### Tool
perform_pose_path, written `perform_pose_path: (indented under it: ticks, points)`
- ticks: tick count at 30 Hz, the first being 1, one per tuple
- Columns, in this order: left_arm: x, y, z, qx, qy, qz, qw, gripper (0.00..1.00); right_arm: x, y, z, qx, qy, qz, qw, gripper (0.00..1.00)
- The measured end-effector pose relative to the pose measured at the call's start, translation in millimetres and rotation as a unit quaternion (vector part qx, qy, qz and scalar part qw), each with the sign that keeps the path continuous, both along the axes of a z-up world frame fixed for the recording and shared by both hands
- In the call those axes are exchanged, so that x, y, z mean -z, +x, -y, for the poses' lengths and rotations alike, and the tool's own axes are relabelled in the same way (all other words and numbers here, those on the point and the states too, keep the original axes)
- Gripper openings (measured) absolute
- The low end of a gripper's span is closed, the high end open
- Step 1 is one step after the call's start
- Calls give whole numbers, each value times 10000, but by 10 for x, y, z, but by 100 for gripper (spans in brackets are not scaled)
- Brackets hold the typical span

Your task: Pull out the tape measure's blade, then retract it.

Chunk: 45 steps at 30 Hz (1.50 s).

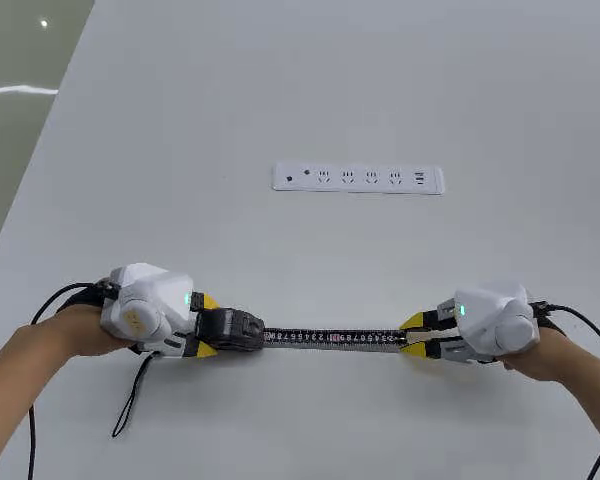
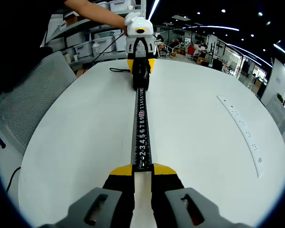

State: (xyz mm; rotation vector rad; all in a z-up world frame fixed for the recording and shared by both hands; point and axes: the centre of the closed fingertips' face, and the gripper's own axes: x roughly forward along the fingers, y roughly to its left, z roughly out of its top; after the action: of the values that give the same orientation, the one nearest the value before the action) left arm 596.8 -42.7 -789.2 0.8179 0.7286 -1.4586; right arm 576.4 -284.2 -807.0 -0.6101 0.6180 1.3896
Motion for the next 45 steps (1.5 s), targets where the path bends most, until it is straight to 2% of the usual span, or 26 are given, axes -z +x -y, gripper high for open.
perform_pose_path:
  ticks: [45]
  points:
    - [3,-8,11,28,70,-9,10000,27,-1,-42,213,115,-54,-16,9999,10]
